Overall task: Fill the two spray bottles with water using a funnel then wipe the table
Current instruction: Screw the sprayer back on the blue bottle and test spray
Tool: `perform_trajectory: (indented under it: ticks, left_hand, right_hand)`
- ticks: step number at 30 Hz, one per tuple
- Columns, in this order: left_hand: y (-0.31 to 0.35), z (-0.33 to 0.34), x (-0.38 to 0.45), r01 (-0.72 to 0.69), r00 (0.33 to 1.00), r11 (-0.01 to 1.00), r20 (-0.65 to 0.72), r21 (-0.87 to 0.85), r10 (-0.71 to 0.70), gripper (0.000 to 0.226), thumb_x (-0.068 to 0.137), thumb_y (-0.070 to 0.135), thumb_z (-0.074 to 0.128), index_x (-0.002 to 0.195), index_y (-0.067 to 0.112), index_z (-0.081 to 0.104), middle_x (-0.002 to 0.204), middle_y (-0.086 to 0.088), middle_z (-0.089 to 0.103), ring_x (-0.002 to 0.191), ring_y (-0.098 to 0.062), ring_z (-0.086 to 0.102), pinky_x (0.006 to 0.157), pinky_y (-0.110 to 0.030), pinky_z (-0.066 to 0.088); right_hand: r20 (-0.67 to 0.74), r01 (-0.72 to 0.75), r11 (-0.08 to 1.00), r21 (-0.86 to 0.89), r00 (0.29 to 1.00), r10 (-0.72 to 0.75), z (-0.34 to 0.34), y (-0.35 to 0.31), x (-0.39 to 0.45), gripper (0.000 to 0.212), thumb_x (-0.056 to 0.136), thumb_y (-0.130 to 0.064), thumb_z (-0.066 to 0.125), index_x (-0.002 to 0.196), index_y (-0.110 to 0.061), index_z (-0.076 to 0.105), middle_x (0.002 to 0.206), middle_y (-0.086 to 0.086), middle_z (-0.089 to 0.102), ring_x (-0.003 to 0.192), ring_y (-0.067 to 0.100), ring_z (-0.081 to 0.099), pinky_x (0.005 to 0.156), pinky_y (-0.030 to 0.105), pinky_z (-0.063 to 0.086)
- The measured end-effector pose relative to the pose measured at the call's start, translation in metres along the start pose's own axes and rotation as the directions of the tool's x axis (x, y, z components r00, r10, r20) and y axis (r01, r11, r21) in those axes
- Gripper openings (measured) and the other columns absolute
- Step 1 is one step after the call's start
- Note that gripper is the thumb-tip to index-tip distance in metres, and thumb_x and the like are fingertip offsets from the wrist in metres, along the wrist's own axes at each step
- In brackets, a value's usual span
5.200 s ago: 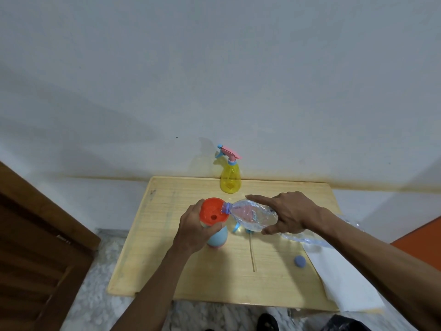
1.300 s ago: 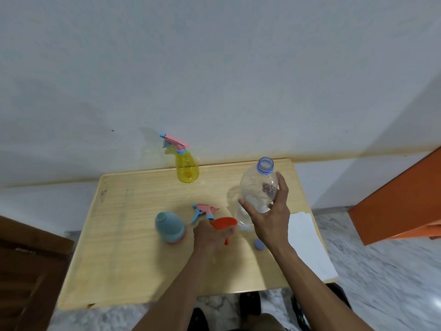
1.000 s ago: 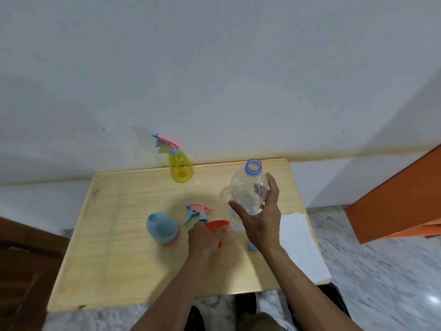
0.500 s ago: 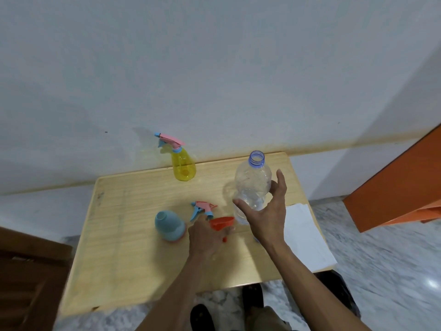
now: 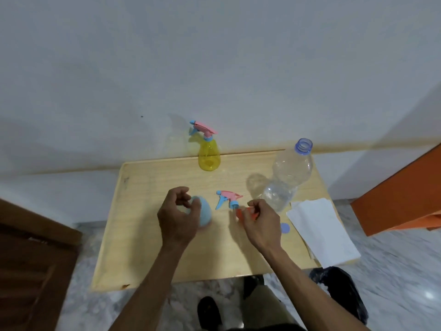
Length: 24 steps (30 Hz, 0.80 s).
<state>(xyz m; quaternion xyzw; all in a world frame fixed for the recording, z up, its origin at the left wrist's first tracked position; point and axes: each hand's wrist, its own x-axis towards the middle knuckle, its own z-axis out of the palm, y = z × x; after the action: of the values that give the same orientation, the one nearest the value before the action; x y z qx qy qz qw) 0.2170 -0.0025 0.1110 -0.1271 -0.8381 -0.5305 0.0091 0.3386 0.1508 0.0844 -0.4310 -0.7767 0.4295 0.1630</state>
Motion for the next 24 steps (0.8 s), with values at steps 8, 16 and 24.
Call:
perform_trajectory:
  ticks: [8,16,24]
  left_hand:
    - [-0.075,0.007,-0.009,0.210,0.946,0.974,0.235,0.081,-0.224,0.090,0.066,0.037,0.085,0.144,0.021,0.043,0.142,0.001,0.048,0.120,-0.015,0.050,0.092,-0.037,0.049]
    - [-0.081,0.039,-0.002,0.220,0.957,0.974,0.179,0.052,-0.226,0.094,0.065,0.046,0.090,0.145,0.019,0.047,0.143,-0.002,0.056,0.126,-0.016,0.054,0.102,-0.041,0.051]
    - [-0.087,0.049,0.000,0.229,0.964,0.974,0.138,0.002,-0.227,0.092,0.063,0.061,0.081,0.139,0.019,0.052,0.133,0.003,0.061,0.116,-0.013,0.060,0.093,-0.041,0.058]
  right_hand:
    - [0.269,0.195,0.799,-0.569,0.962,-0.044,0.044,-0.011,0.074,0.032,0.097,-0.041,0.055,0.114,-0.017,0.068,0.103,0.009,0.072,0.101,0.033,0.064,0.081,0.038,0.051]
    - [0.286,0.149,0.685,-0.713,0.954,0.091,0.068,-0.002,0.103,0.044,0.089,-0.053,0.059,0.108,-0.013,0.061,0.106,0.008,0.069,0.109,0.032,0.060,0.092,0.041,0.041]
    - [0.261,0.106,0.674,-0.731,0.956,0.132,0.082,0.003,0.109,0.035,0.088,-0.047,0.056,0.105,-0.016,0.061,0.103,0.006,0.071,0.104,0.031,0.063,0.093,0.042,0.039]
